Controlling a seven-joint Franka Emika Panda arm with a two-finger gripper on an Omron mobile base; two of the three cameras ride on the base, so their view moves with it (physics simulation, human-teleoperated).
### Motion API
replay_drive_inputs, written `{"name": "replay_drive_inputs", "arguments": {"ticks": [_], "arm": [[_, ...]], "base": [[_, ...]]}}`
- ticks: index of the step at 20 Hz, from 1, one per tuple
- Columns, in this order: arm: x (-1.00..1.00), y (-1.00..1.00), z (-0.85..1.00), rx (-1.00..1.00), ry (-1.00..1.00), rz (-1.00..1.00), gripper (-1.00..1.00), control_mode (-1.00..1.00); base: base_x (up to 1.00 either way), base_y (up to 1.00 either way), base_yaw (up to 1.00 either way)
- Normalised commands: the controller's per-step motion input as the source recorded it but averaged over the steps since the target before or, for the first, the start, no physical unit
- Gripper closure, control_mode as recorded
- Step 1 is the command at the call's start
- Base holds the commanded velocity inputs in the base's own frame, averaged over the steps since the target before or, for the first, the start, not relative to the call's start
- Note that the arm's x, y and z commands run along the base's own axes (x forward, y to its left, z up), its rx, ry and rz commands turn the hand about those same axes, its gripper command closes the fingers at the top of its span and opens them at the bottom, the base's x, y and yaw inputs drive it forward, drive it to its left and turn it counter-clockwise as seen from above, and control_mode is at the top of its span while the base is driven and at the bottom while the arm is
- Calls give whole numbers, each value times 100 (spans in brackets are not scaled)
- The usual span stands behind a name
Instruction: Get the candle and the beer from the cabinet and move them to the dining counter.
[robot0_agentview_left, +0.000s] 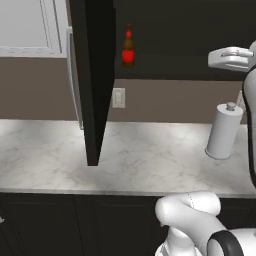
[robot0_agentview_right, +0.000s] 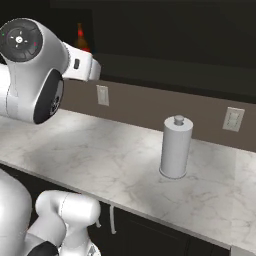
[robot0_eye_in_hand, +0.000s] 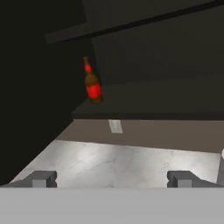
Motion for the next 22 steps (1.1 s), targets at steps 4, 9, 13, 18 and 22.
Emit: {"name": "replay_drive_inputs", "arguments": {"ticks": [4, 9, 13, 18, 22], "arm": [[51, 11, -7, 7, 1, 0, -100, -100], [55, 13, -3, 1, 0, 1, -100, -100], [56, 8, -1, 0, -2, 14, -100, -100], [44, 9, -2, 0, -2, 25, -100, -100], [44, 8, -2, 1, 0, 27, -100, -100]], "base": [[0, 0, 0], [0, 0, 0], [0, 0, 0], [0, 0, 0], [0, 0, 0]]}}
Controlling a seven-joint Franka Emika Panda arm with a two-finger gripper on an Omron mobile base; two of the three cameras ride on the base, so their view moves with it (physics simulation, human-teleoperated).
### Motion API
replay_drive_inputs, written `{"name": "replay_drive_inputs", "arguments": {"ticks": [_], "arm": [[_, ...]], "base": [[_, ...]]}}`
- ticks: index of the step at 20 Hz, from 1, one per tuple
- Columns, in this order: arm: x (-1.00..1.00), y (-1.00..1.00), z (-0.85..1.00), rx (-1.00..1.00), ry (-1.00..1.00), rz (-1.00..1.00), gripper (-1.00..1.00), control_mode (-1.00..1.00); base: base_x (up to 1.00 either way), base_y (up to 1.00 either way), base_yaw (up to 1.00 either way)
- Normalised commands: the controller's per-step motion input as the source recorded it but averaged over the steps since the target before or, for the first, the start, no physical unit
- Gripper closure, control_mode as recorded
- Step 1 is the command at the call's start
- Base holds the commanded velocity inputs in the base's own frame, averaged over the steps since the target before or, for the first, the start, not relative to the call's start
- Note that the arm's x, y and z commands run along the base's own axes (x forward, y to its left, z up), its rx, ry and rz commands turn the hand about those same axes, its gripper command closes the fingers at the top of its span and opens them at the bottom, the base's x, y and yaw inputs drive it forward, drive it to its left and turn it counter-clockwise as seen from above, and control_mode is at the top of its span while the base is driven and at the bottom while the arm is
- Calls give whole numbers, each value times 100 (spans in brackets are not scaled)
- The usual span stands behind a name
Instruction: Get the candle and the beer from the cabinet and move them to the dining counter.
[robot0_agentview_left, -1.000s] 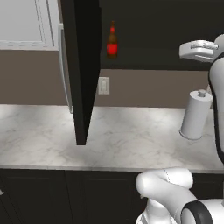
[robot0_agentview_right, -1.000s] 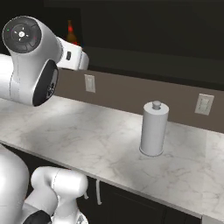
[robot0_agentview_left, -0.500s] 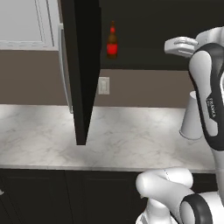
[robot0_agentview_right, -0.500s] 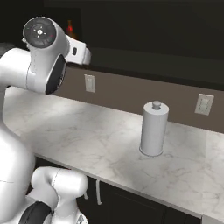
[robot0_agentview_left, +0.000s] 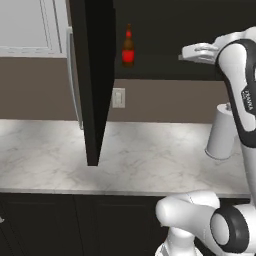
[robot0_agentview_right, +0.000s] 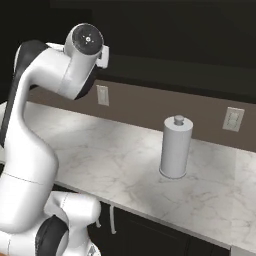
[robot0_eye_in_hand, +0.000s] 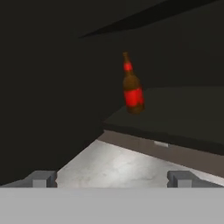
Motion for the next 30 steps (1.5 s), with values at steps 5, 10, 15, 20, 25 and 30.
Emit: {"name": "replay_drive_inputs", "arguments": {"ticks": [5, 10, 15, 20, 25, 30], "arm": [[44, 7, 0, 0, 0, 18, -100, -100], [41, 17, -1, 0, 0, 6, -100, -100], [35, 29, -17, -2, 0, 0, -100, -100], [34, 23, -18, -1, 0, 0, -100, -100], [40, 10, -11, 0, 0, 0, -100, -100], [44, 3, 0, 0, 0, 1, -100, -100]], "base": [[0, 0, 0], [0, 0, 0], [0, 0, 0], [0, 0, 0], [0, 0, 0], [0, 0, 0]]}}
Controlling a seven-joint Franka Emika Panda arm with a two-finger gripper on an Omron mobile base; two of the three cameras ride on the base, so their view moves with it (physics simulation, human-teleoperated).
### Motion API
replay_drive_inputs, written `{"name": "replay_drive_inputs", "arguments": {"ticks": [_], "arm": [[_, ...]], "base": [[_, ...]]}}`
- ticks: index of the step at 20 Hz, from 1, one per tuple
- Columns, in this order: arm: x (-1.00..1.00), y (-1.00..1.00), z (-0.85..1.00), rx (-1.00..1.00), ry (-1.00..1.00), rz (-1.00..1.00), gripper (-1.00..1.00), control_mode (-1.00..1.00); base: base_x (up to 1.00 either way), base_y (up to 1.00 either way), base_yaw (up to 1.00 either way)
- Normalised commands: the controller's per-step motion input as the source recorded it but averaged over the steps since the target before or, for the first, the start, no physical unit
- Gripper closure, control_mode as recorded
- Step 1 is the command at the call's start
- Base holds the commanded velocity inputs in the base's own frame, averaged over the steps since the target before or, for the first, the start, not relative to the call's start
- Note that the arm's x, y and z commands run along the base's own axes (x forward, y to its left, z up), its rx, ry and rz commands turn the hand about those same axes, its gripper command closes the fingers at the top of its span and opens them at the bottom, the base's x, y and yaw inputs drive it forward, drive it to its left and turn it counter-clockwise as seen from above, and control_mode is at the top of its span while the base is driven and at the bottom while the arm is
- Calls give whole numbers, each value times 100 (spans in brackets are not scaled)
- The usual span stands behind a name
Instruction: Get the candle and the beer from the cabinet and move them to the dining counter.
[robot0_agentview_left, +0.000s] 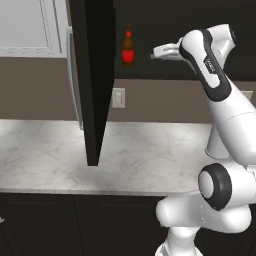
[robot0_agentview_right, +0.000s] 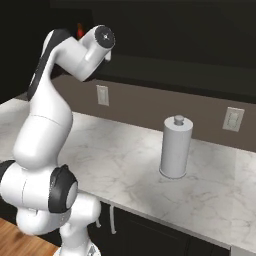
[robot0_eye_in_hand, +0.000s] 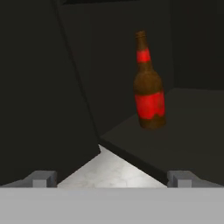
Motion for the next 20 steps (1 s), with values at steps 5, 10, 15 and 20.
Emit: {"name": "replay_drive_inputs", "arguments": {"ticks": [5, 10, 15, 20], "arm": [[33, 10, 0, 0, 0, 3, -100, -100], [17, 12, 0, 0, 0, 6, -100, -100], [24, 13, 0, 0, 0, 5, -100, -100], [23, 13, -4, -2, 0, 3, -100, -100]], "base": [[0, 0, 0], [0, 0, 0], [0, 0, 0], [0, 0, 0]]}}
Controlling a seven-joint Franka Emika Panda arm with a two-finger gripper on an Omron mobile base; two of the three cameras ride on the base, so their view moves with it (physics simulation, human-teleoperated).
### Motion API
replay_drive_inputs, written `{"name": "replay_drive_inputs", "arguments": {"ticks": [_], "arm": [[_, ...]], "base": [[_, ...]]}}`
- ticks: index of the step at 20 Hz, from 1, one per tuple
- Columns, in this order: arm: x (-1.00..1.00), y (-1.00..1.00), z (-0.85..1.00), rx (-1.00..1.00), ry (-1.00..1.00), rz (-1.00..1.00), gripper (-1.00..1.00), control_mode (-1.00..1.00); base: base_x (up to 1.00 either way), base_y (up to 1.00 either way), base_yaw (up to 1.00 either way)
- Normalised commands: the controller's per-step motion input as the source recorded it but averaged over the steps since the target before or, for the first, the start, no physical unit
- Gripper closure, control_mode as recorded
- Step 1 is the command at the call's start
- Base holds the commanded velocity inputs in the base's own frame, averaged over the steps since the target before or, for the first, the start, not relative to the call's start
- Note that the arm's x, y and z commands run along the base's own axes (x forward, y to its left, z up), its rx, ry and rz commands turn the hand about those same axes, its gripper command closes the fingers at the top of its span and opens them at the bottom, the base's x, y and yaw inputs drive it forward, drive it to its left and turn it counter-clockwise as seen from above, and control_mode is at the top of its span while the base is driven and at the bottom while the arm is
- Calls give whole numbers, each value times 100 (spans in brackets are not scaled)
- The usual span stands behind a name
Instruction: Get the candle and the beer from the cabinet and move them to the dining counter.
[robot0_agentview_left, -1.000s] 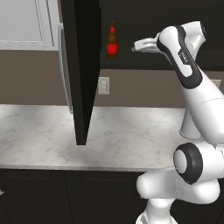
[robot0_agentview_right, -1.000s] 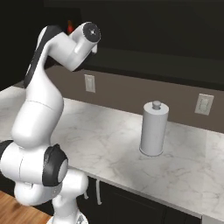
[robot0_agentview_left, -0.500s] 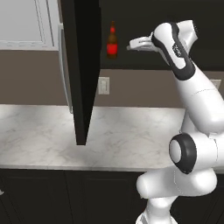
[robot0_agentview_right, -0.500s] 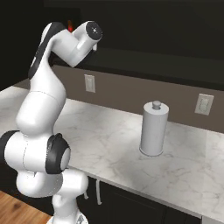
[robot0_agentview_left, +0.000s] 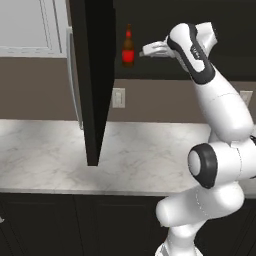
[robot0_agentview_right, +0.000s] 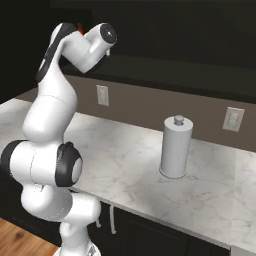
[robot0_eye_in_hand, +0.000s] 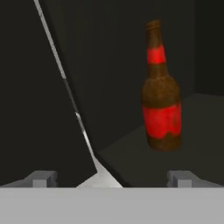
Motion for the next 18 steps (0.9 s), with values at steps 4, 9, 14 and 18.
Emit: {"name": "replay_drive_inputs", "arguments": {"ticks": [4, 9, 14, 18], "arm": [[26, 10, -9, -4, 0, 0, -100, -100], [20, 14, -6, -4, 0, 0, -100, -100], [14, 10, -6, -1, 0, 0, -100, -100], [20, 2, -9, -1, 0, 0, -100, -100]], "base": [[0, 0, 0], [0, 0, 0], [0, 0, 0], [0, 0, 0]]}}
